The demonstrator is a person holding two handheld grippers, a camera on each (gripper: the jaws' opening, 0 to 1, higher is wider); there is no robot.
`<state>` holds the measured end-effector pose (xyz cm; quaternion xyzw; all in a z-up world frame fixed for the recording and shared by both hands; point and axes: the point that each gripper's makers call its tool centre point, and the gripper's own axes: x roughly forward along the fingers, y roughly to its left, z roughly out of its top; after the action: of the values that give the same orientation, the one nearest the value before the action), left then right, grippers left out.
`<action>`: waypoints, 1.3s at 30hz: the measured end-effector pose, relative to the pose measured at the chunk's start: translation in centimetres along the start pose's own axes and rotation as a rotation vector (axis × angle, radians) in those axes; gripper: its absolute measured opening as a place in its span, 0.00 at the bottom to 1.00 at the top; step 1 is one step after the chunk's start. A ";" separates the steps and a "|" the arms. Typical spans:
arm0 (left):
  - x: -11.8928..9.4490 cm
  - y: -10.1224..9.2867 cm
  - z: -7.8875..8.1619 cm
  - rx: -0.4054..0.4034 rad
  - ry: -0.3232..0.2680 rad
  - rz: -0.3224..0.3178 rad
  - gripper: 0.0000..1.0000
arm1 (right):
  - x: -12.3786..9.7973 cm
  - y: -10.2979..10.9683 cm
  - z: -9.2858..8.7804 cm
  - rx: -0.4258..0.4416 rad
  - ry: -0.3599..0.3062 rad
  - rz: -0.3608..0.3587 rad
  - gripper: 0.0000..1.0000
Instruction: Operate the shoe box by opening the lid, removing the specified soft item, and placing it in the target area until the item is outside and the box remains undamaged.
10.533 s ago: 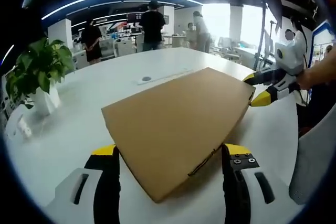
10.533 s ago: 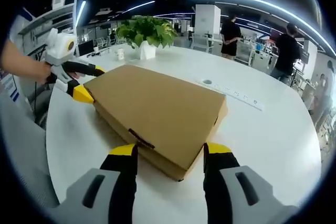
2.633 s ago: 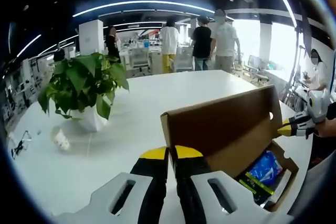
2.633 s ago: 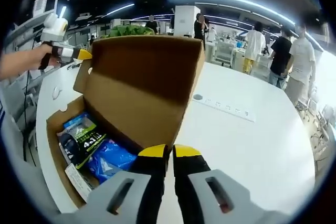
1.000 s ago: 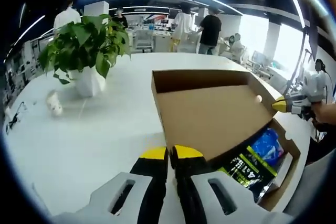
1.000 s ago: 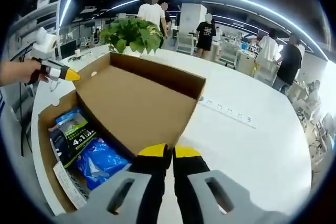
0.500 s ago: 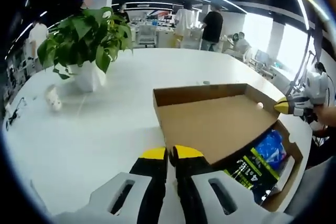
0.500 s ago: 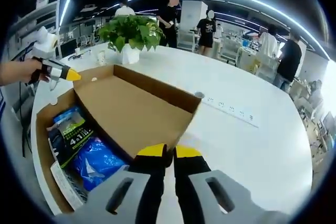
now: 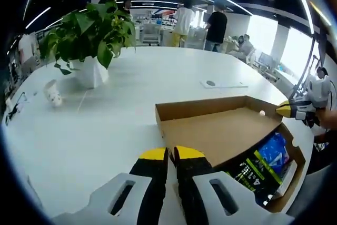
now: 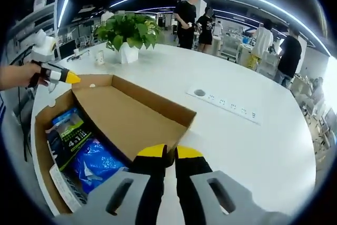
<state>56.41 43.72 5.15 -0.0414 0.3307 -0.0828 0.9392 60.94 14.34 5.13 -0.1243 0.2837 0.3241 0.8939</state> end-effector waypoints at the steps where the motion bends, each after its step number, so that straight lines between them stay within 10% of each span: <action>1: 0.0 0.0 0.0 0.001 0.000 0.001 0.03 | 0.0 0.0 0.0 0.001 -0.001 0.001 0.05; 21: -3.5 -0.8 0.4 0.006 -0.078 -0.025 0.18 | -4.0 1.9 1.7 -0.022 -0.092 0.038 0.13; 39: -9.4 -3.1 -3.5 0.070 -0.067 -0.058 0.33 | -6.2 10.7 0.4 -0.050 -0.075 0.220 0.14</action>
<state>46.59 42.35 8.62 -0.0208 0.2947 -0.1200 0.9478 50.24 19.48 8.74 -0.1025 0.2540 0.4318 0.8594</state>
